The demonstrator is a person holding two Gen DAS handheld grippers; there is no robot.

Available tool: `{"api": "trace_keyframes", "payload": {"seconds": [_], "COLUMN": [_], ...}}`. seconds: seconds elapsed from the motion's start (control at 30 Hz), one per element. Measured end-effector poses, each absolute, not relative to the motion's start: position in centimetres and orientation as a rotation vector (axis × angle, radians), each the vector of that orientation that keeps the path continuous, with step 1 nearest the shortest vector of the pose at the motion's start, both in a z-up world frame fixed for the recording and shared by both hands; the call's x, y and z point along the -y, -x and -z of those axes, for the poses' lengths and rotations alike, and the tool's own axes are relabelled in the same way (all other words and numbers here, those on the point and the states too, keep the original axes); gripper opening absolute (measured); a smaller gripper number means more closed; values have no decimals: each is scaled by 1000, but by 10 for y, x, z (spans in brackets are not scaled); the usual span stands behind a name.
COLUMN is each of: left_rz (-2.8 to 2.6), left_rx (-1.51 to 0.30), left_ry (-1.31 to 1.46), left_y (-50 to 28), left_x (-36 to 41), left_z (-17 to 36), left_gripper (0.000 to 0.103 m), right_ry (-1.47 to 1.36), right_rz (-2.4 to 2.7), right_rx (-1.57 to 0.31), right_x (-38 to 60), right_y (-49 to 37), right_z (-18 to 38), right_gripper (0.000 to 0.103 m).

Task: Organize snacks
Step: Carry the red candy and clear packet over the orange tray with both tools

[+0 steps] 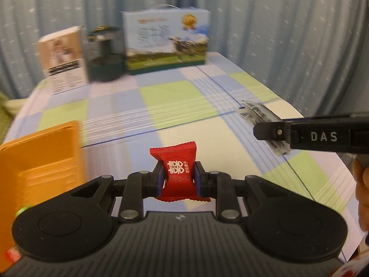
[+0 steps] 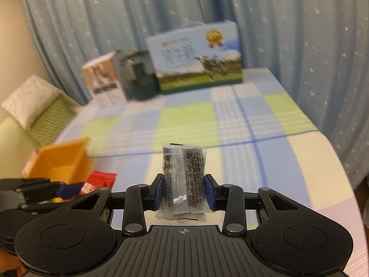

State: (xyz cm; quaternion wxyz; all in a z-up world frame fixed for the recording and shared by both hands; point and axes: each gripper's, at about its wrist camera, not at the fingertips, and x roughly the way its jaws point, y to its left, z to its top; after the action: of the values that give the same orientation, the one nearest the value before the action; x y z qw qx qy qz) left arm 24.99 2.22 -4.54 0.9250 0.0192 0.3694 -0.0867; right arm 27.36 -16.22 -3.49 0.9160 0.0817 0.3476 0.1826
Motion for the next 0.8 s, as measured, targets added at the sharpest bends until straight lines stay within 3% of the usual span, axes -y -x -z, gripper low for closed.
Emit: {"api": "trace_keyframes", "payload": {"seconds": [0.8], "left_rz": [-91], "left_rx": [-725], "left_ry": [16], "left_y": [-182], "left_x": [-163], "left_z": [16], "left_gripper": [23], "right_ry": [-85], "right_rz": [-658], "right_rx": [-674], "right_x": [-8], "right_y": [-230], "right_z": [30], "right_gripper": [37]}}
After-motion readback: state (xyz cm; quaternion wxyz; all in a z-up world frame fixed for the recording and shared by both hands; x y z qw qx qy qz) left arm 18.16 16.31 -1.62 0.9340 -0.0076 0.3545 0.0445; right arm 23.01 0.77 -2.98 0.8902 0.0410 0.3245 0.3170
